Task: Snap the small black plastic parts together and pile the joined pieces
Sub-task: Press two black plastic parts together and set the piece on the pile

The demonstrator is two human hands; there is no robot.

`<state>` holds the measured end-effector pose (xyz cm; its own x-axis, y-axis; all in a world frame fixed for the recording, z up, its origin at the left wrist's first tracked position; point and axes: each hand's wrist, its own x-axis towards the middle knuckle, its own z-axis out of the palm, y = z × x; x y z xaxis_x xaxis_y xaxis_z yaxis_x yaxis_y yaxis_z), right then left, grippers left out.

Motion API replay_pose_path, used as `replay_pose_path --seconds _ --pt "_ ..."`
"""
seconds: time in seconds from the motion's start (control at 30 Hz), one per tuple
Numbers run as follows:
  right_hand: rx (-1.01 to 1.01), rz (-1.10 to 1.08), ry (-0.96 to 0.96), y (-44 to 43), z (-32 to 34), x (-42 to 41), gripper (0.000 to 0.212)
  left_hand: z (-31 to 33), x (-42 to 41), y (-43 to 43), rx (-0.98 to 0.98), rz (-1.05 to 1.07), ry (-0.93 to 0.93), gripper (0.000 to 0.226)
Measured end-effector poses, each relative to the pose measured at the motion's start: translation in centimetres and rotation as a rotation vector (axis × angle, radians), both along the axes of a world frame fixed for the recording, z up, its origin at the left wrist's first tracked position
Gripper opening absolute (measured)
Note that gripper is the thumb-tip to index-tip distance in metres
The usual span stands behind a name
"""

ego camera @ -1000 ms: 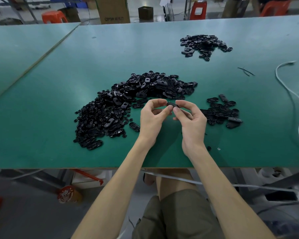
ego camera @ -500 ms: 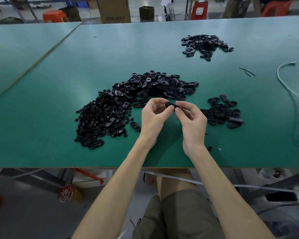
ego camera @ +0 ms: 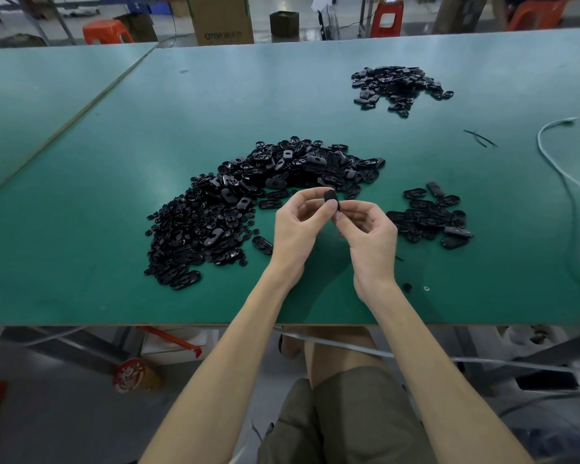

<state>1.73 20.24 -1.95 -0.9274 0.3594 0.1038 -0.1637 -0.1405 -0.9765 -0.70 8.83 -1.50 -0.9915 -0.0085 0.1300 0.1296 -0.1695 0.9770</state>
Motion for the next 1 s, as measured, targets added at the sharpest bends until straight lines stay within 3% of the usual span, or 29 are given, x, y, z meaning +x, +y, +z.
replay_pose_path --seconds 0.23,1.0 --pt "0.0 -0.016 -0.007 -0.13 0.13 0.08 0.007 0.35 0.19 0.03 -0.011 -0.009 0.067 0.022" --pt "-0.041 -0.094 -0.038 -0.07 0.48 0.3 0.009 -0.05 0.23 0.19 0.003 -0.074 0.043 0.017"
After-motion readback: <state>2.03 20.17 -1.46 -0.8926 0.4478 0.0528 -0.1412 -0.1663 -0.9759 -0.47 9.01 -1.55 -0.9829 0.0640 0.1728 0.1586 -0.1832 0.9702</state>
